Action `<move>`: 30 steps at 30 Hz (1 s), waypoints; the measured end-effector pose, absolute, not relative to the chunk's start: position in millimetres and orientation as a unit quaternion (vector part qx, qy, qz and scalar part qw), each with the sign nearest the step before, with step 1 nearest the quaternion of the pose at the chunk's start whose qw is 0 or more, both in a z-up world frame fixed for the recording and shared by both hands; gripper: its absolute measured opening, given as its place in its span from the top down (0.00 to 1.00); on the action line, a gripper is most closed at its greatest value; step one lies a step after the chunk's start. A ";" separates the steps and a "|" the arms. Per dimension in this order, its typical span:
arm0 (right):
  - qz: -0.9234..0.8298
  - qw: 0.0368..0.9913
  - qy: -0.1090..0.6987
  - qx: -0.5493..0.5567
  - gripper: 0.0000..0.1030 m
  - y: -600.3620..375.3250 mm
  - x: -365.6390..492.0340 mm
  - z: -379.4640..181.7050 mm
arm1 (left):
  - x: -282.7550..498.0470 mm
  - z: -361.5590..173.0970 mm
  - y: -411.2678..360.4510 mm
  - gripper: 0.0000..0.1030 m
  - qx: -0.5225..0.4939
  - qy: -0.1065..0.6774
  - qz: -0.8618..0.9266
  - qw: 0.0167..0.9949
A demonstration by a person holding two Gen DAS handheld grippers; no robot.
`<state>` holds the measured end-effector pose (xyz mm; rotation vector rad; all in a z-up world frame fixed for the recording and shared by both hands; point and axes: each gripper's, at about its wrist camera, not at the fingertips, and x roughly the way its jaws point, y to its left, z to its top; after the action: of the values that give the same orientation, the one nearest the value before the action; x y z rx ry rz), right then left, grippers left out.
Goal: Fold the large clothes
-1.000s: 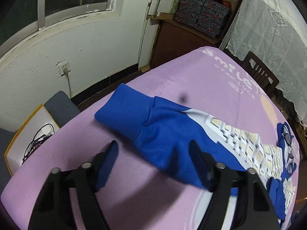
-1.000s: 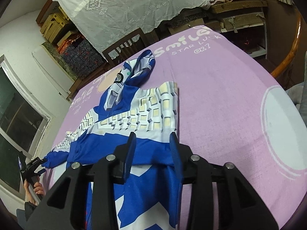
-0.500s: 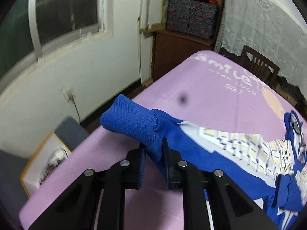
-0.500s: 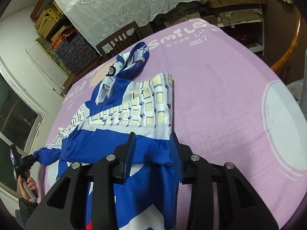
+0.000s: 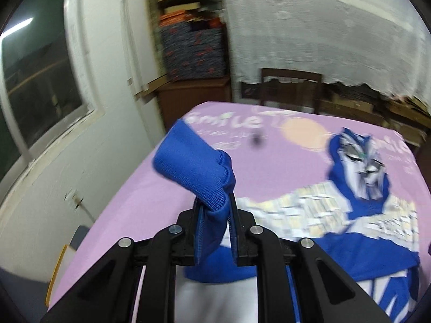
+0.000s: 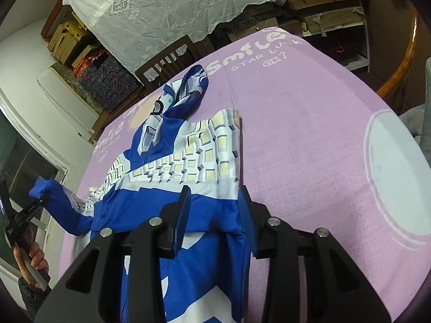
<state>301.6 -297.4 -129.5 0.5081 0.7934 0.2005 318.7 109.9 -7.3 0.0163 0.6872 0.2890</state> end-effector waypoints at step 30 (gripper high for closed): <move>0.091 0.865 0.370 0.328 0.63 -337.3 301.1 -129.0 | 356.9 -113.6 -183.0 0.40 0.128 0.397 -0.101 0.903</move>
<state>301.1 -337.3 -129.0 0.6865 0.7745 0.1915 356.9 -183.0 -113.6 0.2646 0.8203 -0.2079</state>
